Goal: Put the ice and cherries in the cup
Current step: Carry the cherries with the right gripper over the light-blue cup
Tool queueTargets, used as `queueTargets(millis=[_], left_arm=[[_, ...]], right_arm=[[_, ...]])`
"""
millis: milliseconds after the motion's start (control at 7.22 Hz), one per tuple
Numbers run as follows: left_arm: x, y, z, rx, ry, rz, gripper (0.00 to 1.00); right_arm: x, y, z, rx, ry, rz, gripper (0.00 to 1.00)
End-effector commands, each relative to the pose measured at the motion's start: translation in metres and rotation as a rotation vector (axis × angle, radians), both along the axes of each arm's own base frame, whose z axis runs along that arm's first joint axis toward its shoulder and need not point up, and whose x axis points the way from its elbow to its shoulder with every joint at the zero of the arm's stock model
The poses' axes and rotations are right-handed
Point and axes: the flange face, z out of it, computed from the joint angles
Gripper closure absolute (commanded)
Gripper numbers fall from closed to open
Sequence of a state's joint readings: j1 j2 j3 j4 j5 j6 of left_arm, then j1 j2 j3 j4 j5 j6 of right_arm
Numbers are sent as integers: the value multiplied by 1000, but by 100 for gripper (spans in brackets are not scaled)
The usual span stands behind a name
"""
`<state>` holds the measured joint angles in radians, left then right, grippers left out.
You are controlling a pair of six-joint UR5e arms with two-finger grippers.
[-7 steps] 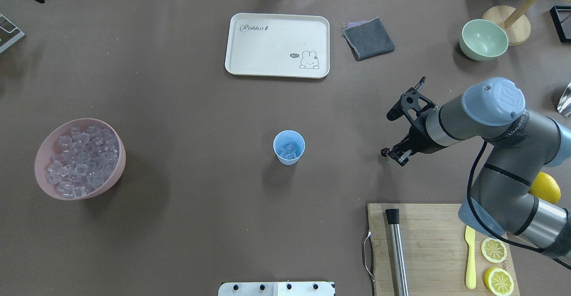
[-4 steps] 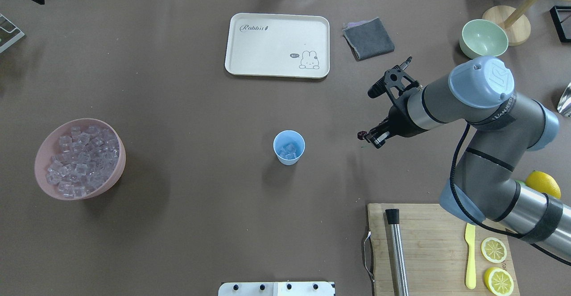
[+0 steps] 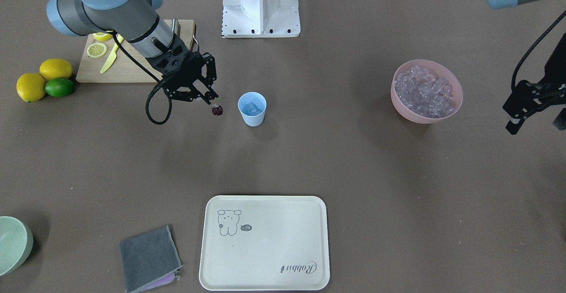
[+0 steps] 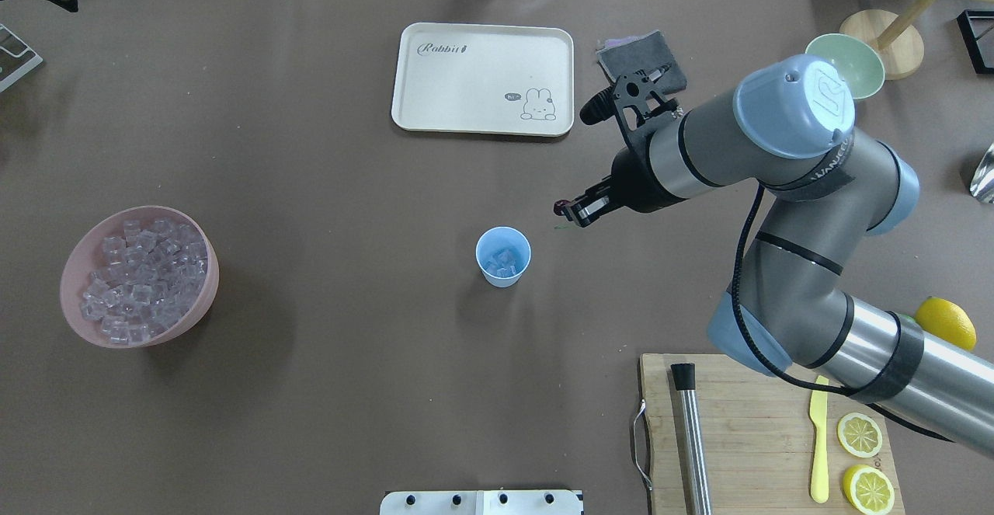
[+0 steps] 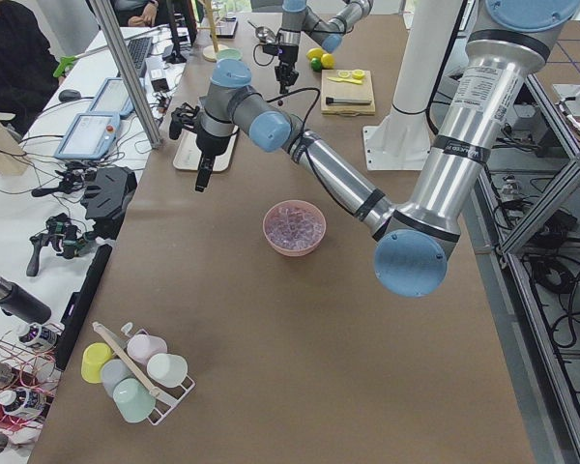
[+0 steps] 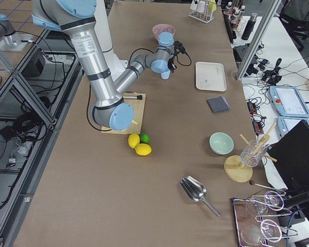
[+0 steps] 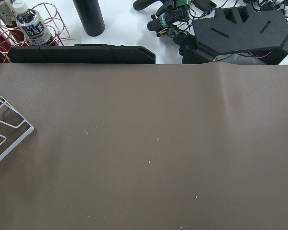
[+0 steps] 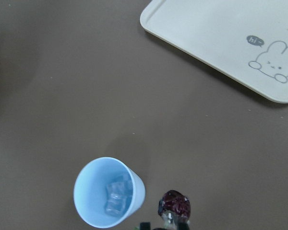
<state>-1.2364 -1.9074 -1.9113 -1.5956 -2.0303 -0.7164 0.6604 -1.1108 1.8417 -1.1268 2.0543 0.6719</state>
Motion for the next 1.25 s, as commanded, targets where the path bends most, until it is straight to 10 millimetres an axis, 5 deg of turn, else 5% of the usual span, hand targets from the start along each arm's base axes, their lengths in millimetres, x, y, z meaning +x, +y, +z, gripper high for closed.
queueTargets(millis=[0,415,1108], left_arm=[[-2,0,2,-4,-1,-3,2],[-15,4,21,-5,-25,8,2],[-20,3,21,-6,-29,2,2]], right_arm=[[-29,21,-34,-2,-58,-20,97],[-82,58,-36,28,-33,-10,97],[-74,46,-29,27,-19,29,97]])
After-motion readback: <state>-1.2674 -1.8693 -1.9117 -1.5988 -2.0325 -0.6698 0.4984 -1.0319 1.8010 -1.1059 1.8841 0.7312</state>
